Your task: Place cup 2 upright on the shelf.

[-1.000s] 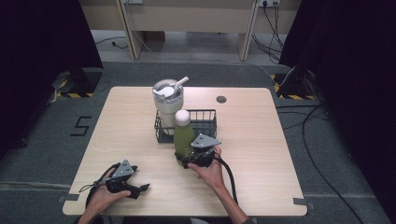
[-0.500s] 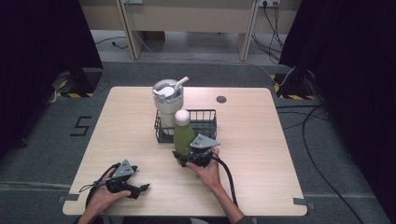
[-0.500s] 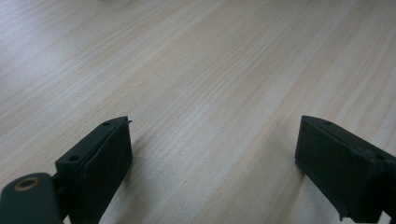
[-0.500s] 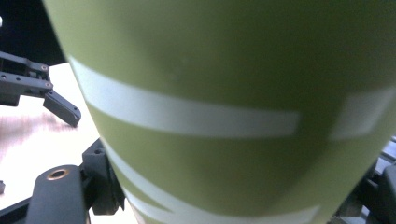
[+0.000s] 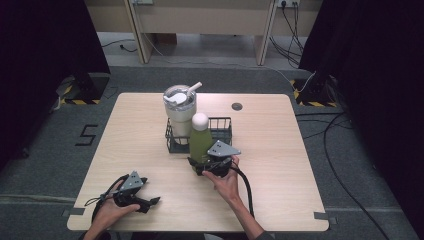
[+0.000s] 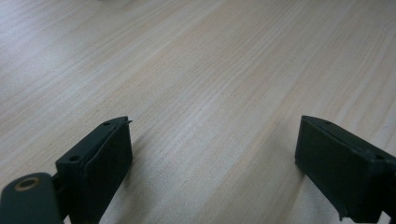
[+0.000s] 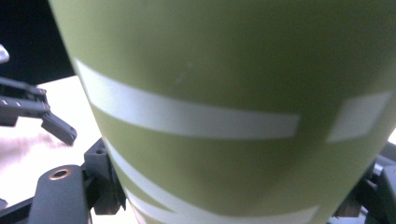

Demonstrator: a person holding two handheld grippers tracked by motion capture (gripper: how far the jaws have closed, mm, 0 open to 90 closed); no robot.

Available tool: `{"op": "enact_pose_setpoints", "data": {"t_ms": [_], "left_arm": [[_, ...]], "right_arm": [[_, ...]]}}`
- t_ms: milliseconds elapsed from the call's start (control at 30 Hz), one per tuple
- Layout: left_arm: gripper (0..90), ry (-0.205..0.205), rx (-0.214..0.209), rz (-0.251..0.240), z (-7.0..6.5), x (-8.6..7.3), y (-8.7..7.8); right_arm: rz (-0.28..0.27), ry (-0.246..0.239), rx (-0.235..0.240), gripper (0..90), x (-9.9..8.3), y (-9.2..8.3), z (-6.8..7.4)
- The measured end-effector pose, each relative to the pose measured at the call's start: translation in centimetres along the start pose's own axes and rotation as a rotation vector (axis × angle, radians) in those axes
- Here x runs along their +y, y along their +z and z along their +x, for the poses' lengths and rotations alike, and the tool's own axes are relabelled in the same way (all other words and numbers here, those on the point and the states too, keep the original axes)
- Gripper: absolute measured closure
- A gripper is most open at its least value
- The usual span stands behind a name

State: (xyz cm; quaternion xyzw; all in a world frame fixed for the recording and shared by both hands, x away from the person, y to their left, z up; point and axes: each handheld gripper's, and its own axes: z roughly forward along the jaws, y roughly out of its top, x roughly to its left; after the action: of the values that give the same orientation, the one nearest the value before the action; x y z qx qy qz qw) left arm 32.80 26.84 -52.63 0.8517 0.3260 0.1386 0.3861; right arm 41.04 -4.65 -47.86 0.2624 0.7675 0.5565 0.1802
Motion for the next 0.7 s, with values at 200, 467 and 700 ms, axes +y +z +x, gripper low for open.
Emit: {"op": "enact_pose_setpoints", "data": {"t_ms": [200,467,700], "left_arm": [[10.4,0.001,0.000,0.000,0.0,0.0,0.0],[10.5,0.001,0.000,0.000,0.0,0.0,0.0],[10.5,0.000,0.000,0.000,0.0,0.0,0.0]], "right_arm": [[0.003,-0.004,-0.013,20.7,1.1,-1.1,-0.5],[0.020,-0.002,-0.036,20.7,2.4,-2.3,-1.3],[0.016,0.000,-0.028,20.7,3.8,-3.4,-1.9]]}}
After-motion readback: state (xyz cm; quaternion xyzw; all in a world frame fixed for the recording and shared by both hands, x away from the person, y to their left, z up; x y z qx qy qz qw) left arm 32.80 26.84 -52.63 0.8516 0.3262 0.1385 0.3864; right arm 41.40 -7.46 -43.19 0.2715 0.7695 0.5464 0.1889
